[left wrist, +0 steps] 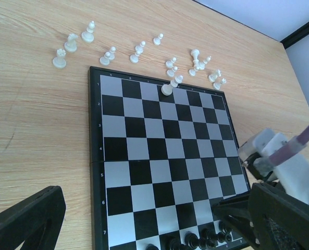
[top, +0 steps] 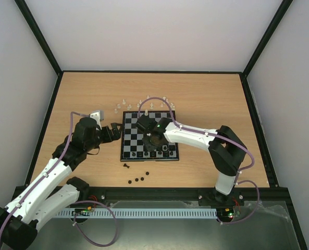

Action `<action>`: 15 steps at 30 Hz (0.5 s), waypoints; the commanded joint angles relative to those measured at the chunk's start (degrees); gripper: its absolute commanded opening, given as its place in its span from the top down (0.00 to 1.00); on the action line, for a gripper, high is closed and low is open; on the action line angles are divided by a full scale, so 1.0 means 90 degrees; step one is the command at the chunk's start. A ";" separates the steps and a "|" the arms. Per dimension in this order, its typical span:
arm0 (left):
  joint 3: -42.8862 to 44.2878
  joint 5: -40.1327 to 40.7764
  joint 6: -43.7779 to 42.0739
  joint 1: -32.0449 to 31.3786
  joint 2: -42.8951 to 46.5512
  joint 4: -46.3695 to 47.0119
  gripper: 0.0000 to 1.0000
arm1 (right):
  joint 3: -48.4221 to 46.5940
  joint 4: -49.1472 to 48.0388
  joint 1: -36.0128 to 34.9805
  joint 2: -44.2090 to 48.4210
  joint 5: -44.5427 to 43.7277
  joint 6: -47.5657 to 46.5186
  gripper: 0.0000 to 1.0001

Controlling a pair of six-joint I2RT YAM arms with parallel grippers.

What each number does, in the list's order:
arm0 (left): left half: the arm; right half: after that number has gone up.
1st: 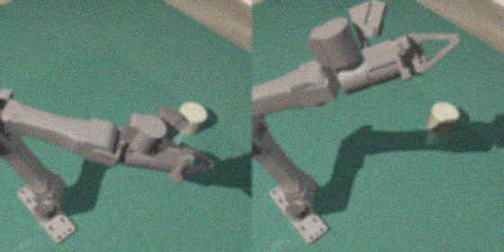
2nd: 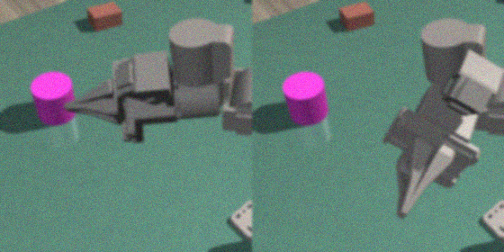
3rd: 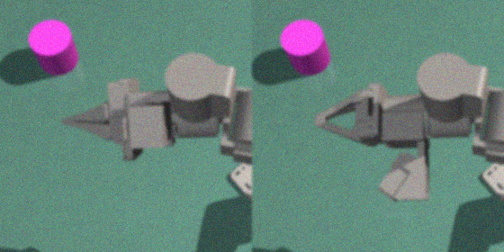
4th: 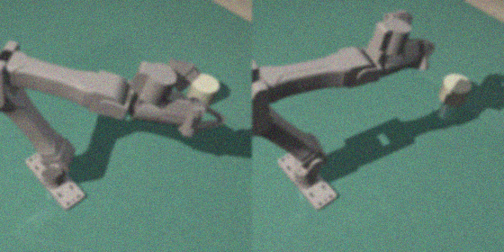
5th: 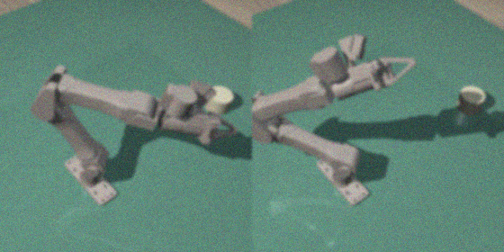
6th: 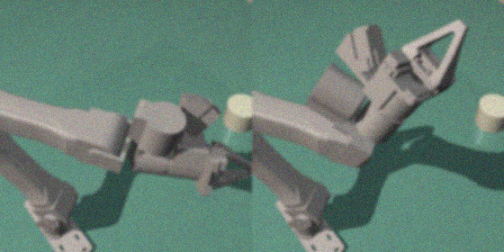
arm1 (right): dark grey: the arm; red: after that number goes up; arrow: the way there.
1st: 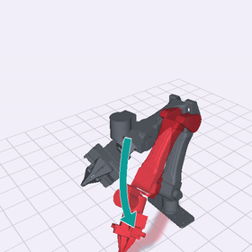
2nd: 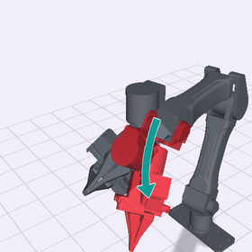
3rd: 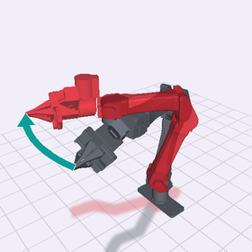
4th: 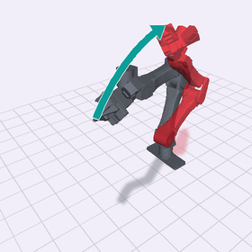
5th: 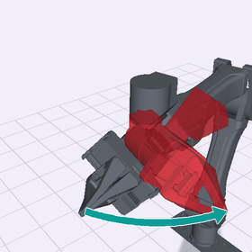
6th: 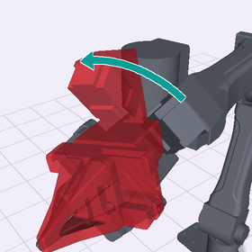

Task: Set up the chess pieces on the board
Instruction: Place the chess piece on the chessboard.

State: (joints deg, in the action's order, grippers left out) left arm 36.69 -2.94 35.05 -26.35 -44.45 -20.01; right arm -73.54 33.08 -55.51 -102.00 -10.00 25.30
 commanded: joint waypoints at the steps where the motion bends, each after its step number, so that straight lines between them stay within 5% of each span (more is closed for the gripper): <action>1: -0.0036 0.0043 -0.0030 0.0037 0.0041 0.0074 0.01 | -0.0099 0.0168 0.0010 -0.0244 0.0192 -0.0150 0.91; 15: -0.0066 0.0029 -0.0042 0.0057 0.0036 0.0086 0.01 | -0.0032 0.0114 0.0010 -0.0539 0.0164 -0.0106 0.89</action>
State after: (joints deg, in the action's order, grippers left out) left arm 36.67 -2.94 35.03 -26.26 -44.45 -20.01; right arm -73.54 32.86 -55.51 -105.45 -8.80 24.67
